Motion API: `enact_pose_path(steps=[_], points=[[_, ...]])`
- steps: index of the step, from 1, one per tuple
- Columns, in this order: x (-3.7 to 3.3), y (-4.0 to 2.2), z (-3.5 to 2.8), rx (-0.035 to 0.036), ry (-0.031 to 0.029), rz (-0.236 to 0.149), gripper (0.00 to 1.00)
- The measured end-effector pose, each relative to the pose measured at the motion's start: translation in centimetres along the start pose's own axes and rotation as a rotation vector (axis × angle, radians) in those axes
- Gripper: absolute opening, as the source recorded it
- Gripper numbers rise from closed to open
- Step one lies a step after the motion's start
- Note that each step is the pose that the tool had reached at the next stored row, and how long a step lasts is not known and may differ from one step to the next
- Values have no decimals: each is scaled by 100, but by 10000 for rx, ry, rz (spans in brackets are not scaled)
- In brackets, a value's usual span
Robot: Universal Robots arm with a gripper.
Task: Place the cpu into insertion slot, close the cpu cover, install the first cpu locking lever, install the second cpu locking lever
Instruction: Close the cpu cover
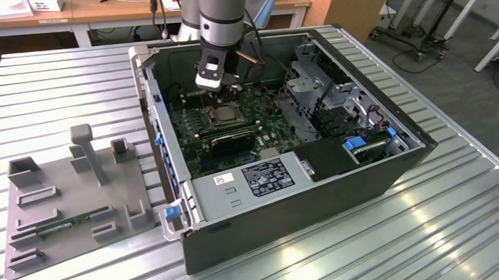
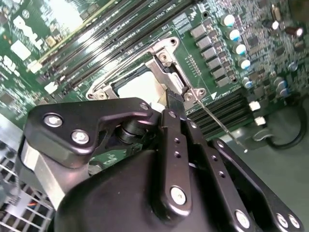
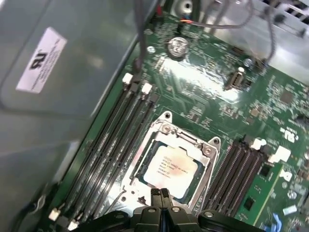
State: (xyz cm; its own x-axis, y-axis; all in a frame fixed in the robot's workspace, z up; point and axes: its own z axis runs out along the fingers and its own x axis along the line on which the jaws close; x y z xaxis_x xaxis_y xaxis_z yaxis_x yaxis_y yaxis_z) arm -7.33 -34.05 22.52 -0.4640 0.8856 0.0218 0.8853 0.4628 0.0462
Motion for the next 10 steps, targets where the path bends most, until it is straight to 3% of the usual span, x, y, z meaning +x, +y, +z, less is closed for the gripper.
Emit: enact_pose_path(steps=[10], points=[[0, 0, 12, 44, 74, -1813, 11]])
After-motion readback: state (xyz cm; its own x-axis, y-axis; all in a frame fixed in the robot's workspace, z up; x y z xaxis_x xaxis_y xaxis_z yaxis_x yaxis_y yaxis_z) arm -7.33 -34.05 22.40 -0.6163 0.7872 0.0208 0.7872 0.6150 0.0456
